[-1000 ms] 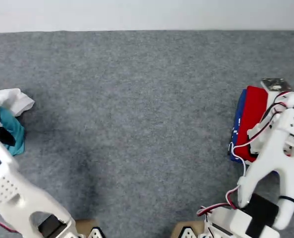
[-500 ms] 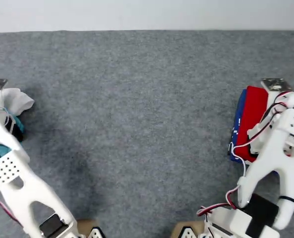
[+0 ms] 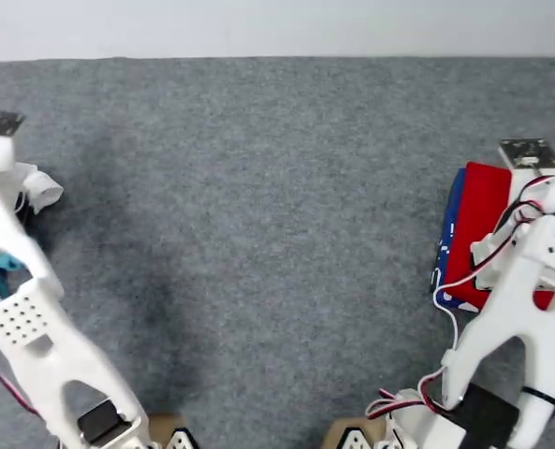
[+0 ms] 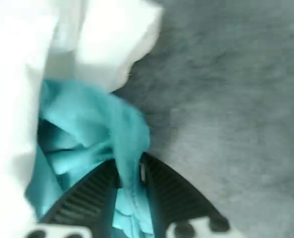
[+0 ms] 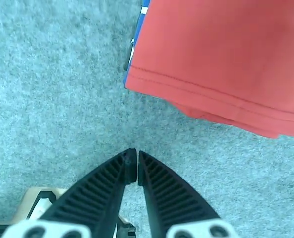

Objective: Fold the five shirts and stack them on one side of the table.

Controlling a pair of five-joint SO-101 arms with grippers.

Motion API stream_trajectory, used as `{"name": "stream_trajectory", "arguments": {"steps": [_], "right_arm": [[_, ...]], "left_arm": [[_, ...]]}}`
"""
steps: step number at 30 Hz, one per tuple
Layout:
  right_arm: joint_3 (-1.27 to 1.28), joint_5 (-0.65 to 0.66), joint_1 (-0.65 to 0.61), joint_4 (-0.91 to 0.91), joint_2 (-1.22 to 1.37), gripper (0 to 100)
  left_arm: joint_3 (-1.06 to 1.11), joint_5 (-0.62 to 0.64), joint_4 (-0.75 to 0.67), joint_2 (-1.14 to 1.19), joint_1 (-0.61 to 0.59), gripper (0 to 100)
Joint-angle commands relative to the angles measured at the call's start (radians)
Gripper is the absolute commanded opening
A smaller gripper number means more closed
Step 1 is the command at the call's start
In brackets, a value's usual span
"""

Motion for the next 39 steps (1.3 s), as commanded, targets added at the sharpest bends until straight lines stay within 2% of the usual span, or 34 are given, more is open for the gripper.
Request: {"name": "stream_trajectory", "arguments": {"steps": [1, 6, 15, 18, 22, 27, 30, 34, 39], "right_arm": [[-0.009, -0.014, -0.013, 0.039, -0.038, 1.6], [-0.009, -0.014, -0.013, 0.039, -0.038, 1.6], [-0.008, -0.014, -0.012, 0.039, -0.038, 1.6], [-0.008, -0.014, -0.010, 0.039, -0.038, 1.6], [-0.006, -0.014, -0.010, 0.039, -0.038, 1.6], [-0.006, -0.014, -0.010, 0.039, -0.038, 1.6], [-0.006, -0.014, -0.012, 0.039, -0.038, 1.6], [-0.006, -0.014, -0.013, 0.039, -0.038, 1.6], [-0.006, -0.014, -0.013, 0.039, -0.038, 1.7]], "left_arm": [[0.176, 0.008, 0.017, -0.247, 0.115, 0], [0.354, 0.023, 0.015, -0.489, 0.281, 0], [0.361, 0.178, 0.005, -0.824, 0.511, 0], [0.360, 0.222, -0.054, -0.888, 0.512, 0], [0.302, 0.233, -0.123, -0.953, 0.440, 0], [0.070, 0.233, -0.153, -0.965, 0.316, 0], [-0.082, 0.233, -0.153, -0.967, 0.281, 0], [-0.259, 0.233, -0.149, -0.973, 0.310, 0], [-0.363, 0.235, -0.107, -0.973, 0.476, 0]]}}
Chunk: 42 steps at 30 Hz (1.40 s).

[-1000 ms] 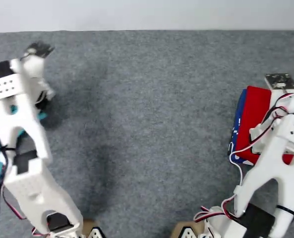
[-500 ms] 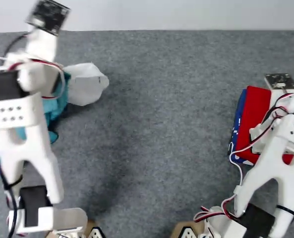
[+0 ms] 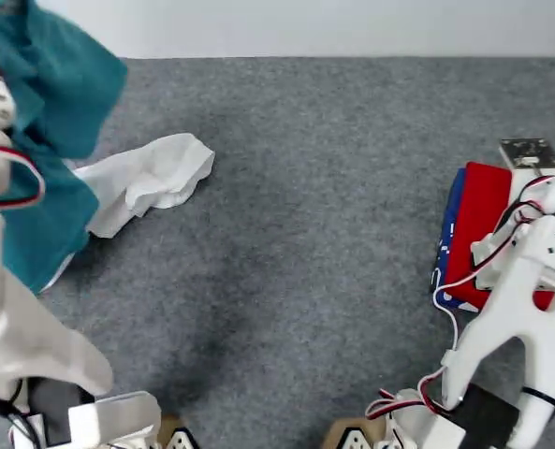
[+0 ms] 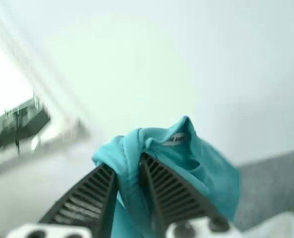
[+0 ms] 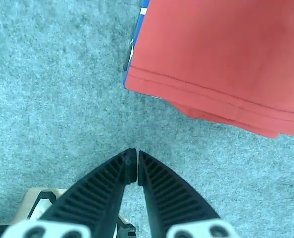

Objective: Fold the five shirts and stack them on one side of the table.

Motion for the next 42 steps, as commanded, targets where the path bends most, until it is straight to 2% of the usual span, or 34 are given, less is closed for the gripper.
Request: {"name": "stream_trajectory", "arguments": {"steps": [1, 4, 11, 15, 23, 29, 32, 38, 42], "right_arm": [[-0.006, -0.011, -0.013, 0.039, -0.038, 1.7], [-0.006, -0.011, -0.013, 0.039, -0.038, 1.7], [-0.006, -0.011, -0.013, 0.039, -0.038, 1.7], [-0.006, -0.011, -0.013, 0.039, -0.038, 1.7], [-0.006, -0.011, -0.015, 0.038, -0.036, 1.8], [-0.006, -0.005, -0.015, 0.038, -0.030, 1.8], [-0.006, -0.005, -0.030, 0.038, -0.028, 1.8], [-0.006, -0.008, -0.082, 0.038, -0.028, 1.8], [-0.006, -0.008, -0.117, 0.038, -0.027, 1.8]], "left_arm": [[-0.056, 0.014, 0.029, -0.026, 0.137, 0], [-0.051, 0.018, 0.077, -0.017, 0.256, 0], [0.059, 0.121, 0.083, 0.020, 0.499, 0], [0.133, 0.135, 0.086, 0.052, 0.578, 0], [0.450, 0.129, 0.129, 0.144, 0.468, 0], [0.661, 0.044, 0.140, 0.141, 0.344, 0], [0.773, 0.031, 0.140, 0.083, 0.292, 0], [1.104, -0.098, 0.137, -0.130, 0.213, 0], [1.256, -0.153, 0.118, -0.262, 0.084, 1]]}}
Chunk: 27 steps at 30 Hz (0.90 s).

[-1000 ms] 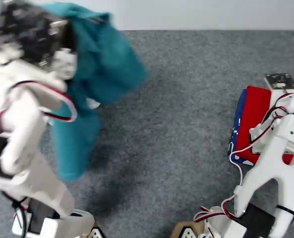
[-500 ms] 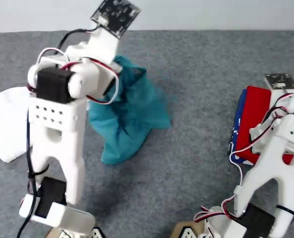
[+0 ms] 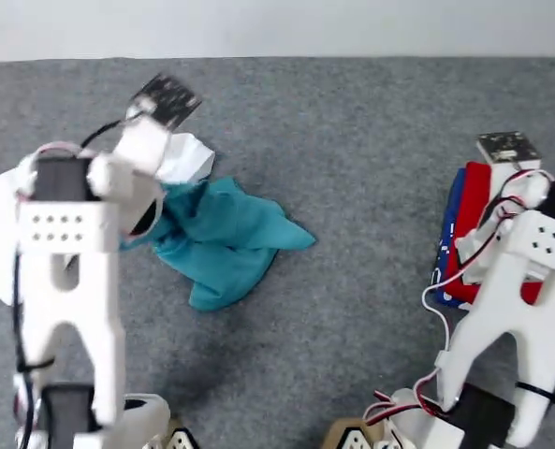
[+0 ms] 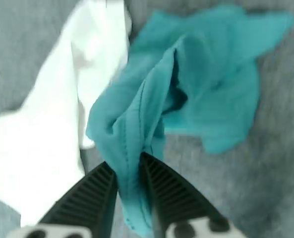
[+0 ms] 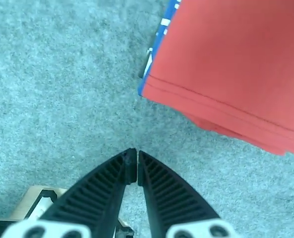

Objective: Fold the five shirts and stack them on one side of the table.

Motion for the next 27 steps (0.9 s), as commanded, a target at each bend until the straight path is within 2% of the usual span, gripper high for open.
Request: {"name": "stream_trajectory", "arguments": {"steps": [1, 5, 9, 18, 20, 24, 27], "right_arm": [[-0.006, -0.009, -0.035, 0.038, -0.027, 1.8], [-0.006, -0.009, -0.067, 0.036, -0.027, 1.8], [-0.006, -0.009, -0.093, 0.036, -0.027, 1.9], [-0.006, -0.009, -0.091, 0.039, -0.028, 1.8], [-0.006, -0.009, -0.091, 0.039, -0.028, 1.7], [-0.006, -0.009, -0.091, 0.039, -0.028, 1.7], [-0.005, -0.009, -0.091, 0.039, -0.028, 1.7]], "left_arm": [[0.091, -0.054, -0.005, -0.143, -0.118, 1], [0.097, -0.081, -0.003, -0.226, -0.204, 8], [0.096, -0.078, -0.005, -0.308, -0.207, 16], [0.094, -0.035, -0.002, -0.368, -0.141, 18], [0.102, -0.034, -0.002, -0.367, -0.077, 18], [0.156, 0.058, -0.025, -0.359, 0.167, 18], [0.231, 0.121, -0.077, -0.262, 0.319, 18]]}}
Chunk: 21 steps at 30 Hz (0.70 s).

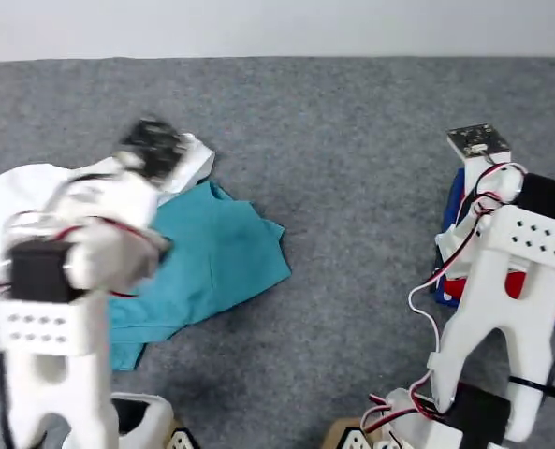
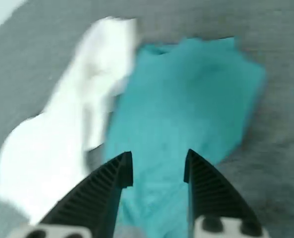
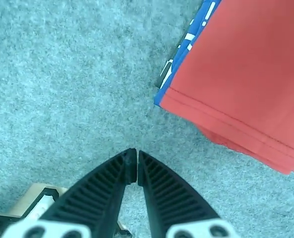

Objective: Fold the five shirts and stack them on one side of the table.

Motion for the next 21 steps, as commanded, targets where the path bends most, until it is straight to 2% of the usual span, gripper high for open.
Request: {"name": "stream_trajectory", "arguments": {"steps": [1, 5, 10, 21], "right_arm": [[-0.005, -0.009, -0.007, 0.038, -0.027, 1.7], [-0.005, -0.009, -0.005, 0.039, -0.027, 1.7], [-0.005, -0.009, -0.005, 0.039, -0.027, 1.7], [-0.005, -0.005, 0.079, 0.039, -0.027, 1.7]], "left_arm": [[0.054, 0.081, -0.071, 0.118, 0.176, 18], [0.047, 0.123, -0.140, 0.328, 0.275, 18], [-0.074, 0.123, -0.176, 0.540, 0.338, 19], [-0.309, 0.123, -0.176, 0.911, 0.350, 21]]}}
